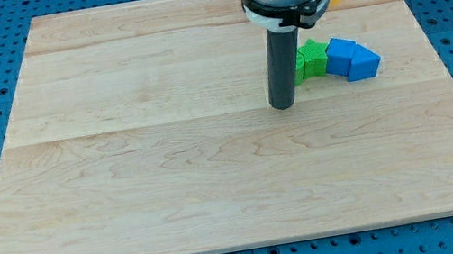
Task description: Slightly push the blue blocks and green blocks towards the left
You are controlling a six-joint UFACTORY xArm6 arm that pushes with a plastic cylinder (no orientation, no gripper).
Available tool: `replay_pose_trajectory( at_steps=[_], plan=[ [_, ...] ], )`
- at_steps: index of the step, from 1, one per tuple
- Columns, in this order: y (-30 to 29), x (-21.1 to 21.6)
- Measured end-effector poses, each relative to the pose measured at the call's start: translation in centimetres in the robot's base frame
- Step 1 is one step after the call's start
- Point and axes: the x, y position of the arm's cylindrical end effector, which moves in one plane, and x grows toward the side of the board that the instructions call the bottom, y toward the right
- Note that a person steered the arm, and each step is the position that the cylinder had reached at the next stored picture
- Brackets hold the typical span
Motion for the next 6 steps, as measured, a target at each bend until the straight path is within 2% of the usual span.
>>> replay_pose_trajectory(
  at_steps=[1,2,3,4,5,6],
  plan=[
    [1.5,2.4],
    [7.7,2.1],
    [14.2,-0.3],
    [18.8,-0.8],
    [16.2,-1.8],
    [11.1,-1.9]
  ],
)
